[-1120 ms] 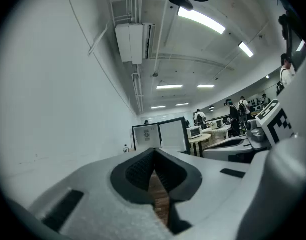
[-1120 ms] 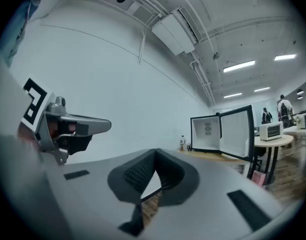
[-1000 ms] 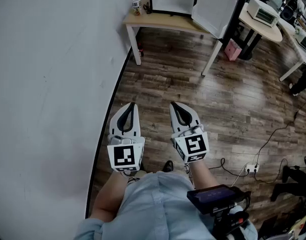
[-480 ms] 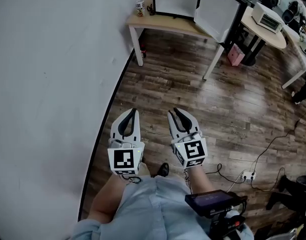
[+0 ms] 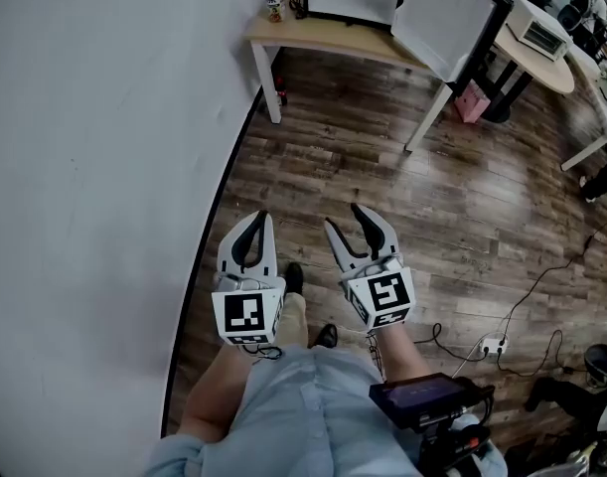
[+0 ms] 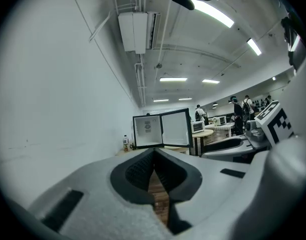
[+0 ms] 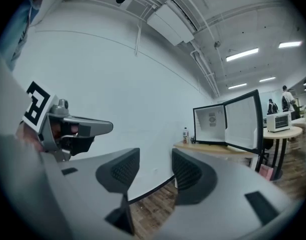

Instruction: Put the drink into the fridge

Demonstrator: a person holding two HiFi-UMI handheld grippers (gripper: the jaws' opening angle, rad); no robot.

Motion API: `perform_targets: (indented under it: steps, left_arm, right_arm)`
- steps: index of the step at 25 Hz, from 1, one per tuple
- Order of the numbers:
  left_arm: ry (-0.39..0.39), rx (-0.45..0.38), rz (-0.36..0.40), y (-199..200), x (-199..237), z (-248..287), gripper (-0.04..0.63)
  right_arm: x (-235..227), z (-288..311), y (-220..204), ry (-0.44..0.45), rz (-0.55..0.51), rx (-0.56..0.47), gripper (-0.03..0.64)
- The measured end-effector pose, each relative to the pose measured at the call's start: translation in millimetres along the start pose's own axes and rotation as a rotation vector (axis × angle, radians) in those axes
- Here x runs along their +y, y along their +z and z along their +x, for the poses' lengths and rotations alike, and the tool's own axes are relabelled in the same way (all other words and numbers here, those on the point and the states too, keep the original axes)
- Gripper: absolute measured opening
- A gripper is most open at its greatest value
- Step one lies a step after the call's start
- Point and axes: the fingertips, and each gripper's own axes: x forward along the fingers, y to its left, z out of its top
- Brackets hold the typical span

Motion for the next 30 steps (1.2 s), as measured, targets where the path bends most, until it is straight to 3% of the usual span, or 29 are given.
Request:
perform_targets:
  steps: [9,17,30]
  left_arm:
    - [-0.016,-0.035,-0.01,4,89,116,0.009]
    - [-0.018,-0.097,0.0,28,156,179,0.009]
    - [-0.051,-0.06,-0.001,7,181,257,0.009]
  right_arm:
    - [-39,140,18,-0.038,-0.022,0.0,0.212]
    - [-53,227,52,-0.061,-0.051,-0.035,0.209]
    - [-95,298,50,-0.083,-0.048,-0.031,0.195]
